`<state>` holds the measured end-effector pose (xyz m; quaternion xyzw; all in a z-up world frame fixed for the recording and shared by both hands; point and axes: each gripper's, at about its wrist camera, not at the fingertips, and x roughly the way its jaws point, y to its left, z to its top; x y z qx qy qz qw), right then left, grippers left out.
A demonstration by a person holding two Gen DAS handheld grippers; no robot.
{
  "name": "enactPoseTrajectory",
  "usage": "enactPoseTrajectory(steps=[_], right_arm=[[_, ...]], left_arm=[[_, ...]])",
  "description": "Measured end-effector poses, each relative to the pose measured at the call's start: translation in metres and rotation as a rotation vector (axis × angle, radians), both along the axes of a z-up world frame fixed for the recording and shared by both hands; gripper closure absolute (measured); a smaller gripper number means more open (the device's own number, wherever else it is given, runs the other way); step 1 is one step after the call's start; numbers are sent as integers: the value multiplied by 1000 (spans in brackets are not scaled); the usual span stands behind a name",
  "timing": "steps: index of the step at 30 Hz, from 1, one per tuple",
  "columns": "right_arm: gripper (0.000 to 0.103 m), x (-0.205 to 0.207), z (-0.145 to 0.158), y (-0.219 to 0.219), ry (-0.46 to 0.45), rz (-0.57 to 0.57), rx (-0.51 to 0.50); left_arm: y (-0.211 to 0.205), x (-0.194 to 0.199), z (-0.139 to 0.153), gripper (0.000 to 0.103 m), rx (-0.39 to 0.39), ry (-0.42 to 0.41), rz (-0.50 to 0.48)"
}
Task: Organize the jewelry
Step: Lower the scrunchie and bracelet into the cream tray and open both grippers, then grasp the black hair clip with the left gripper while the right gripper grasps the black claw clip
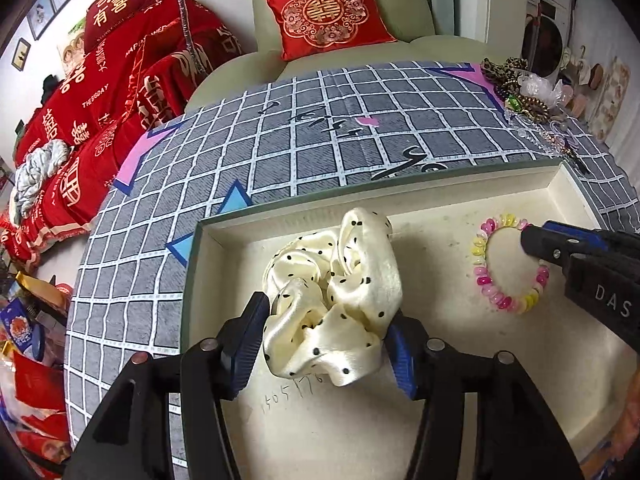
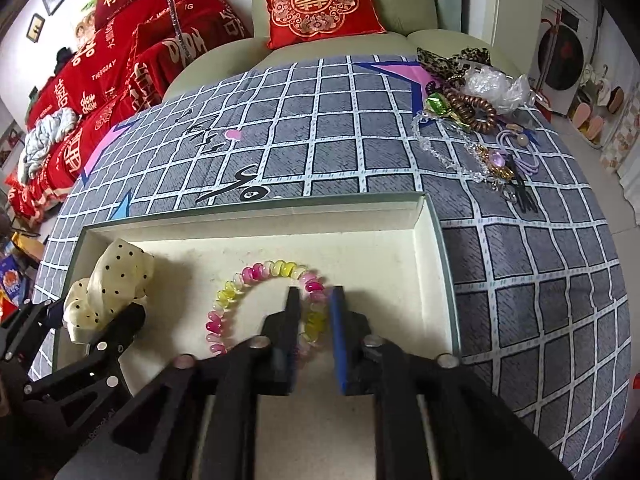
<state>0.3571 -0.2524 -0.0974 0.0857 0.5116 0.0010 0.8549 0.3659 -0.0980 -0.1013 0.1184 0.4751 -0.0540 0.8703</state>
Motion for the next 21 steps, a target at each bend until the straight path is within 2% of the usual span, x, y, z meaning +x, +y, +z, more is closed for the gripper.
enactPoseTrajectory(steps=[1,2,3,4,5,6,8,11,14,15,16,17,21], right_arm=[[55,0,3,-1,-4,-6,8],[46,-2,7,-2,-18,-12,16],[46,-3,10,-2,-29,-14,18],[46,-5,16,-2,-41,-14,20],[46,-6,19,-3,-48,-14,24],[46,-8,24,-4,-55,-17,32],[46,-14,35,-6,-76,-29,53],[37,-24,49,-8,-99,-35,70],[37,-40,62,-10,-115,-41,78],[34,-44,63,-11,-118,-43,83],[22,-52,67,-13,-121,-47,91],[19,-58,69,-14,-125,-50,98],[19,-91,76,-18,-134,-35,141]], left_arm=[[1,0,2,39,-6,0,2],[2,0,4,39,-12,-2,4],[3,0,6,39,-19,-4,7],[5,-2,9,34,-23,-7,12],[6,-3,11,9,-25,-12,16],[7,-5,15,0,-28,-29,25],[8,-10,24,0,-36,-71,29],[10,-13,32,0,-56,-68,27],[13,-27,44,0,-67,-92,18],[14,-35,49,0,-67,-109,6],[15,-42,53,0,-68,-119,-3],[16,-49,57,0,-71,-128,-13],[27,-85,70,0,-125,-113,-53]])
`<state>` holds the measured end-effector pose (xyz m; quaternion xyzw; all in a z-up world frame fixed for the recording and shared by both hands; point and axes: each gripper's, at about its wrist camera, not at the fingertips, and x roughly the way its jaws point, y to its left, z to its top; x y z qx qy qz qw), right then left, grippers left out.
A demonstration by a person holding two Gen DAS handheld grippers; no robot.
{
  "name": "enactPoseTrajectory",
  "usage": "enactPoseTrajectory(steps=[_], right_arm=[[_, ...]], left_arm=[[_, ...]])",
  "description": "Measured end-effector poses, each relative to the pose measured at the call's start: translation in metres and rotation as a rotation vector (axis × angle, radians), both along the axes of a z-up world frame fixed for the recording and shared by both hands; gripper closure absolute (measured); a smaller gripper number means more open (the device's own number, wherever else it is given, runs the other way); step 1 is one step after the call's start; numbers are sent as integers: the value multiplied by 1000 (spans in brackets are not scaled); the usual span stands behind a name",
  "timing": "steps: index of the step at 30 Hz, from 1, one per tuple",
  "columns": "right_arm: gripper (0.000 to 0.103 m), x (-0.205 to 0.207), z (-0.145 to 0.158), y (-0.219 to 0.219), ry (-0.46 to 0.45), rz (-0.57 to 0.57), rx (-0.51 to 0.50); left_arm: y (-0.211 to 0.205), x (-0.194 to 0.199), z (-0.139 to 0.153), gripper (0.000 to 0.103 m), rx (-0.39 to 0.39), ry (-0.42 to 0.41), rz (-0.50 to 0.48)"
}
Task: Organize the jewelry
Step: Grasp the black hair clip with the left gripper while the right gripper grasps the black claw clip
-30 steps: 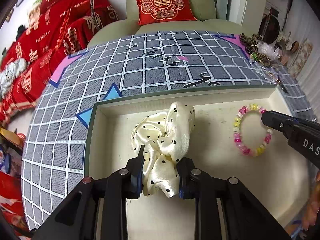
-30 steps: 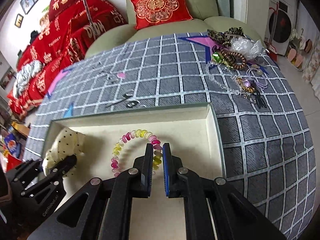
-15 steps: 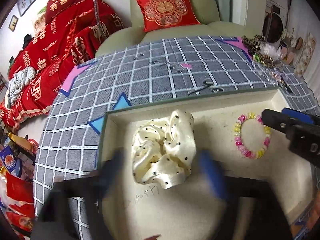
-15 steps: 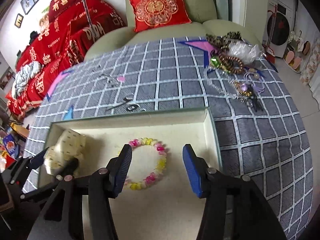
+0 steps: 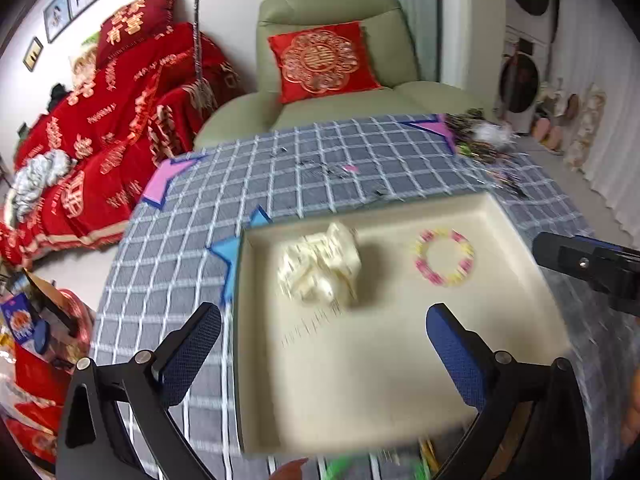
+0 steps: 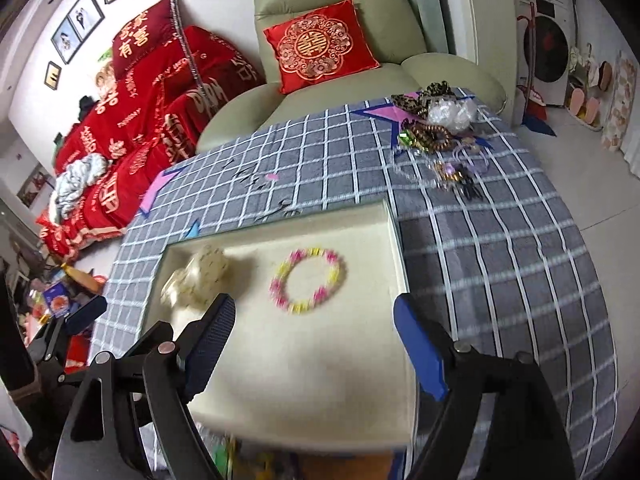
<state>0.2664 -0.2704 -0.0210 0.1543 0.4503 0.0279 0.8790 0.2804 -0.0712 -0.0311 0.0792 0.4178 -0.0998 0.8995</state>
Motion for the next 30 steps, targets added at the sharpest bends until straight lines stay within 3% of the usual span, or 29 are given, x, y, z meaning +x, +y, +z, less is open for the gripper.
enactPoseTrajectory(steps=[11,19,27,30], right_arm=[[14,-91,6,-8,-7,-28,91],[13,-148,-1,-6,-9,-32,119],[13,-190,-14,4,-5,-31,86],[13,-201,-23,6,38,-27,61]], left_arm=[[48,-99,3,0,-32,7,49],[69,-160,-13,0,27,-23,40],[76,-191,-35,0,56,-7,17],[82,-193,-47,0,55,23,28]])
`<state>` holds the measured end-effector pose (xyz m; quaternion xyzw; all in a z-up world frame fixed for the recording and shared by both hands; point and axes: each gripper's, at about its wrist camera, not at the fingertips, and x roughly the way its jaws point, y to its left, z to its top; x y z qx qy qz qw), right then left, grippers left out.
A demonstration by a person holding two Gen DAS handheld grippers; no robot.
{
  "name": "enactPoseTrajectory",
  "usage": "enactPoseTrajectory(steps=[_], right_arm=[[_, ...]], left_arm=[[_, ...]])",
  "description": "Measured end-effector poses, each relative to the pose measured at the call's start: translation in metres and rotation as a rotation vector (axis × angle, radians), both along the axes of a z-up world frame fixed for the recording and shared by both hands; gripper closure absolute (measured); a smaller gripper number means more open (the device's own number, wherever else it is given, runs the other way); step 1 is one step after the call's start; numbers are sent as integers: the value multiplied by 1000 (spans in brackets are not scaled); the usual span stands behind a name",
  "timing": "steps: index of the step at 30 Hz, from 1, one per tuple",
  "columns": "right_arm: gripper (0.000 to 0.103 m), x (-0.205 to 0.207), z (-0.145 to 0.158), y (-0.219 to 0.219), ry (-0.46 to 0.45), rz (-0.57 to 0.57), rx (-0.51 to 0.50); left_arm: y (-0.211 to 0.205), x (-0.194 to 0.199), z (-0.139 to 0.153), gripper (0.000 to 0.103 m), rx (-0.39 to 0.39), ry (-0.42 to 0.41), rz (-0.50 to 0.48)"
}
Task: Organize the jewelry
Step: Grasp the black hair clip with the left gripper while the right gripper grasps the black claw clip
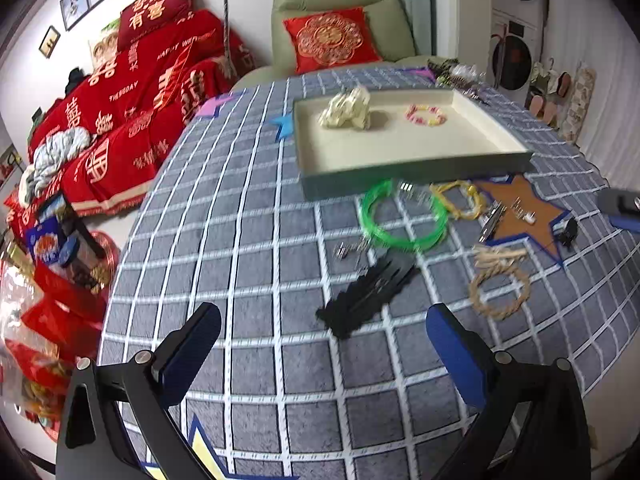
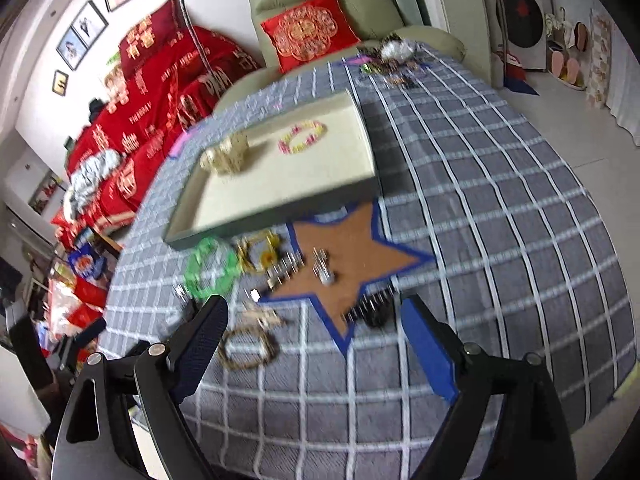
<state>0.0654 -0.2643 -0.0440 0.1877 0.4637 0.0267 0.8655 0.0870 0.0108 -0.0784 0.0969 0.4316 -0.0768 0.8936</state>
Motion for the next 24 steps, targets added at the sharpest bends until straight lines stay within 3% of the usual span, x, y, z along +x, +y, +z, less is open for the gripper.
enactPoseTrajectory(steps=[4,11,17,24], right_arm=[[13,-12,-20,-2,84,5,-11],[13,-23,-35,-12,146,-51,-64],[13,-11,-40,-20,165,-119,-67],[13,14,-52,-6,161,-84,-146]], left_arm=[[5,-1,-13,0,-6,33,-7],[-2,4,-19,0,11,28,-54],[-14,20,-21,0,18,30,-114],[-15,36,-27,0,-14,61,-125]])
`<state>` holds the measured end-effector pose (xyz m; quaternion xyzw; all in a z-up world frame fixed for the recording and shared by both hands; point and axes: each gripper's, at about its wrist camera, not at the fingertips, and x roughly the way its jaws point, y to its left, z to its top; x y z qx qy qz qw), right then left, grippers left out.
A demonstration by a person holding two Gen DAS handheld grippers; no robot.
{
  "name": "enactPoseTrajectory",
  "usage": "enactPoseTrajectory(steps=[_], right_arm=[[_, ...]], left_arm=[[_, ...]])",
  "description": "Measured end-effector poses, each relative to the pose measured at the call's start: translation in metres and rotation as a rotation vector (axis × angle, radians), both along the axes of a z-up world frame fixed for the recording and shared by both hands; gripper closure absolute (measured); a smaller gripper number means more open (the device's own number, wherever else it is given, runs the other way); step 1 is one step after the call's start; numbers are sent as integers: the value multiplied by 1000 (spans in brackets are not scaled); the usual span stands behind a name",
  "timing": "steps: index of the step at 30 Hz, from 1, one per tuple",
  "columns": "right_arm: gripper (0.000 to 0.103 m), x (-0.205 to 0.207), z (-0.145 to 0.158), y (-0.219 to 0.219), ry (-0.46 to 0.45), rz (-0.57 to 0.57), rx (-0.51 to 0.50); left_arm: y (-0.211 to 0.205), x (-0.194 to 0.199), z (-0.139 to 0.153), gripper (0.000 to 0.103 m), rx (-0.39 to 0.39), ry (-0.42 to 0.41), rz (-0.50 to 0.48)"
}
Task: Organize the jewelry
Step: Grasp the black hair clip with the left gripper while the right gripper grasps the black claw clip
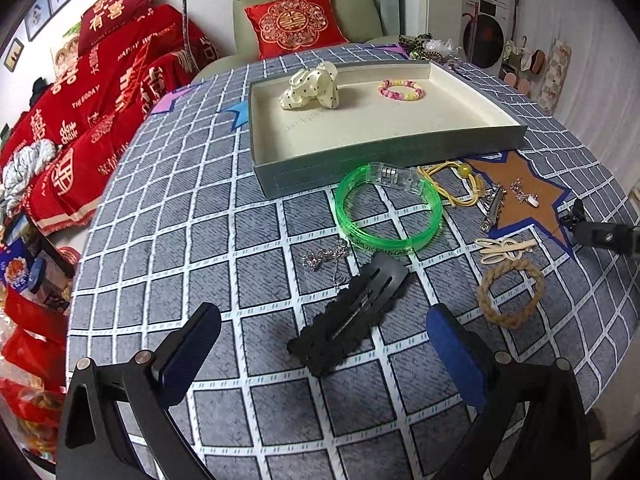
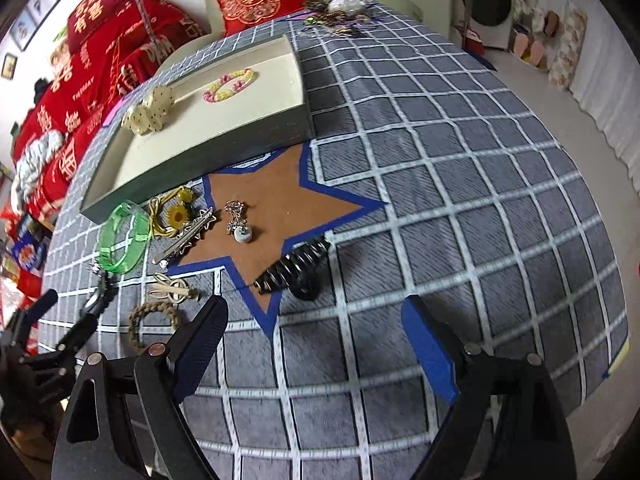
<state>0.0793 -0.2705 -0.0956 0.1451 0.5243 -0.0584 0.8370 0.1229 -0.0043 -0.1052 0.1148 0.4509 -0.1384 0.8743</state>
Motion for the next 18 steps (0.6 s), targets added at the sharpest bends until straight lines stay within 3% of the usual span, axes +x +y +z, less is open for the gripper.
enactPoseTrajectory(steps=[7,9,11,14,17,18], right_arm=[[14,15,-4,13,-13,36,-81],[20,18,-4,16,-20,43,-95],[32,22,-4,19,-26,51,-125],[45,25,-4,23,-33,60,-158],[58,23,-3,25,-40,72,-179],[61,23,-3,26,-41,75,-184]], left_arm=[[-3,8,-11,9,-6,46,2],[-5,8,-12,16,-20,51,-5],[-6,7,-12,16,-22,54,-8],[-8,6,-11,32,-47,61,-23],[-12,3,-10,39,-50,53,-26],[-12,1,-9,47,-59,55,-32]])
